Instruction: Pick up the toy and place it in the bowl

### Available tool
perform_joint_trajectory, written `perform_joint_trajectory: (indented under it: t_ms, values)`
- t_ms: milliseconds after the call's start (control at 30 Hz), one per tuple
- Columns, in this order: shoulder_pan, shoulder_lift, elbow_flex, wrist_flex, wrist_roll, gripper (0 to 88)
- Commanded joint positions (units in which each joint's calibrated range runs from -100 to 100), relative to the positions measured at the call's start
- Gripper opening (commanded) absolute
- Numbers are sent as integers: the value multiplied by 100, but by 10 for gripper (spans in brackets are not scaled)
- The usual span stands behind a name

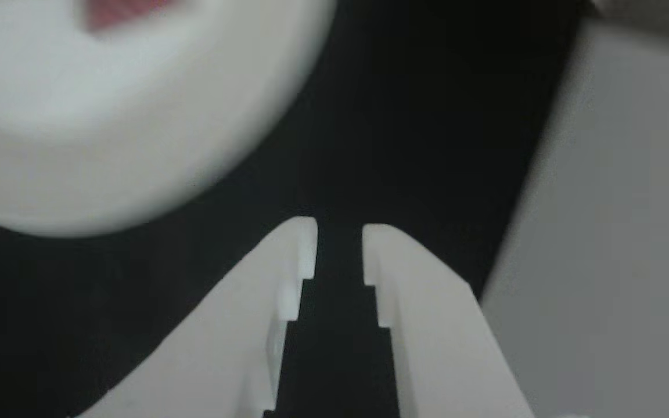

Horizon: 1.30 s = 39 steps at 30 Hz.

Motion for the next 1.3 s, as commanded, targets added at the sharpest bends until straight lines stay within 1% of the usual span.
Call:
perform_joint_trajectory:
  t_ms: [0, 133, 167, 300, 333, 400, 500, 567, 800, 1267]
  values:
    - [1029, -835, -104, -40, -2, 23]
    - [1924, -1510, 283, -40, -7, 23]
    - [2284, -1860, 572, -40, -7, 23]
    - [2819, -2535, 1193, -40, -7, 22]
    - [3112, -3027, 1599, -40, 14, 22]
    - [3363, -3436, 1924, -74, 29, 22]
    - [3747, -4261, 2744, -353, 34, 22]
    - [3798, -4853, 3339, -557, 34, 22]
    - [3839, -5762, 4339, -675, 34, 22]
    - [3747, -5828, 5330, -591, 34, 22]
